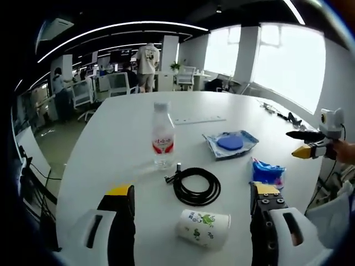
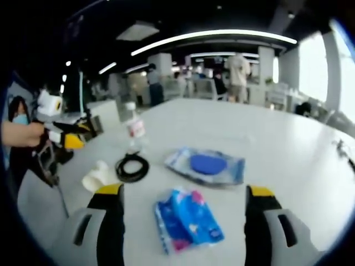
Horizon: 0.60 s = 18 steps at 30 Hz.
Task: Arrange the tabletop items into an orderly group along one side of the table until the central work area is clear of visible clutter.
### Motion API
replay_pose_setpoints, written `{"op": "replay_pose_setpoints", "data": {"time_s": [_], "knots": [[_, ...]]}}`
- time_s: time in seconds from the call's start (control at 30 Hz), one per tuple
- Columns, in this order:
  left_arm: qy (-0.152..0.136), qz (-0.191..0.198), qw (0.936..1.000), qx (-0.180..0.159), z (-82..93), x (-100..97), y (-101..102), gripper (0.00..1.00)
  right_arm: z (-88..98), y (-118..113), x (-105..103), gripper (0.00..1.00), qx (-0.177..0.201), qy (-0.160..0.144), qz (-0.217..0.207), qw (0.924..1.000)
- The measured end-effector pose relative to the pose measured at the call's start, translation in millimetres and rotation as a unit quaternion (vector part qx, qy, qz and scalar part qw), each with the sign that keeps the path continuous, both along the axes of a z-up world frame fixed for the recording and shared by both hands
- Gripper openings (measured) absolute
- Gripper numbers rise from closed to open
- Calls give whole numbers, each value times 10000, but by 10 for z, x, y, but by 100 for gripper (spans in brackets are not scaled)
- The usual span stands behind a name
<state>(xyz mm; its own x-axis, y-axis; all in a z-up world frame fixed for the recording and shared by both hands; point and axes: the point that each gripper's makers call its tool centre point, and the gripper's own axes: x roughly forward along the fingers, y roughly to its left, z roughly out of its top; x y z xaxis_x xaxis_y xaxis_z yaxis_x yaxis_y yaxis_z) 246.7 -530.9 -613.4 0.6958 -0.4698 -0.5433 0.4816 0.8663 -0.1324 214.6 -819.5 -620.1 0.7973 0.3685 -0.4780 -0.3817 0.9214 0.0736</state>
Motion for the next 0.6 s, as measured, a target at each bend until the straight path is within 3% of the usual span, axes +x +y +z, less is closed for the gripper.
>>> {"op": "replay_pose_setpoints", "data": {"time_s": [0.23,0.37,0.6], "knots": [[36,-20,10000,1,-18,-12,71,89,-44,-49,-72,88,-55,135,-54,9999],[149,-20,9999,-44,-67,-37,101,97,-63,-70,-136,91,-78,235,-77,9997],[261,-130,9996,-50,-139,-195,159,99,-89,-75,-389,93,-113,399,-84,9991]]}}
